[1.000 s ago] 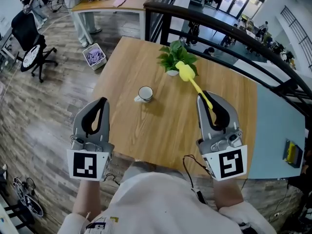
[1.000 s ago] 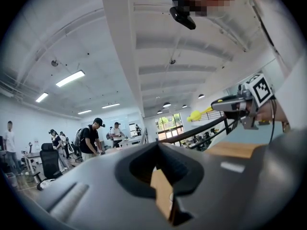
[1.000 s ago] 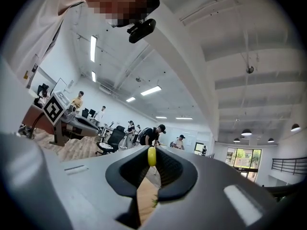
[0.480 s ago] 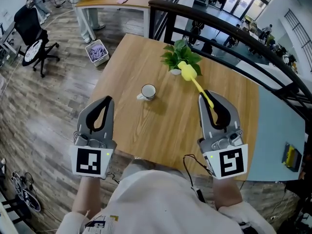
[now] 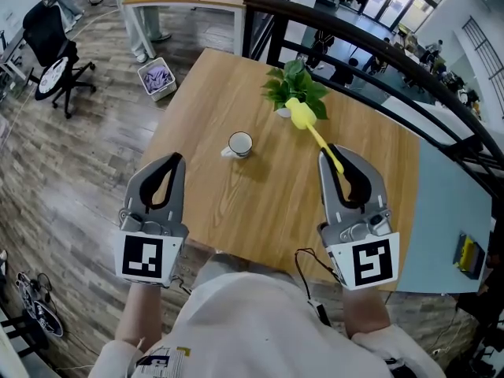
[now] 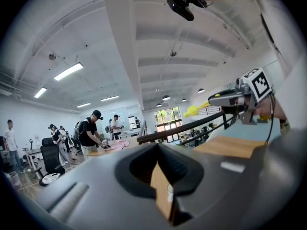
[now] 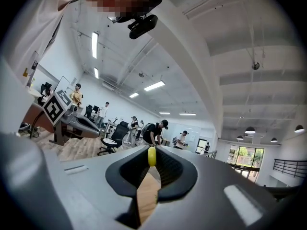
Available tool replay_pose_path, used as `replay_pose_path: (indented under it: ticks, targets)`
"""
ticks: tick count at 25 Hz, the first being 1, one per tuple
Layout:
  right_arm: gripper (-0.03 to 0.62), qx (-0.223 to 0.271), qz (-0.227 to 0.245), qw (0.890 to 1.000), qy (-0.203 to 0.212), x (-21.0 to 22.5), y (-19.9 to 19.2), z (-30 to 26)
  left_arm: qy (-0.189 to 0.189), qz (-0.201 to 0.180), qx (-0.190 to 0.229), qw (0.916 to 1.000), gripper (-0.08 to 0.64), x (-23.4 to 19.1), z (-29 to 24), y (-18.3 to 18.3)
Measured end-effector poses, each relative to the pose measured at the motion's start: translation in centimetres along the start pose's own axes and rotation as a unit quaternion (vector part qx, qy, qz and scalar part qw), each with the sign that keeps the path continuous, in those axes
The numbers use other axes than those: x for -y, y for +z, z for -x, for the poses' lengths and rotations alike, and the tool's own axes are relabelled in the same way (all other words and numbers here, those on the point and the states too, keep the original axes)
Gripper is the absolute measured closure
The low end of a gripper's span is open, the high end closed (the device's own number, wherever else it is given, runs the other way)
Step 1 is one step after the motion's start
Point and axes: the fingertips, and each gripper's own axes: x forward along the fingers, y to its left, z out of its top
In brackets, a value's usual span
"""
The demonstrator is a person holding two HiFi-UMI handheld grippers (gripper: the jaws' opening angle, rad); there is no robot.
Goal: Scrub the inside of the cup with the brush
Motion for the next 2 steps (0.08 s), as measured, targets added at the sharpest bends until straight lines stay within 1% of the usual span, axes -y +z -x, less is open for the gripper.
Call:
replay_pose_path:
  ticks: [2]
  targets:
    - [0.558, -0.002, 0.003, 1.0, 0.003, -0.04, -0.2, -0.16, 0.001, 0.0, 0.0, 1.0, 0.557, -0.12, -0.13, -0.13]
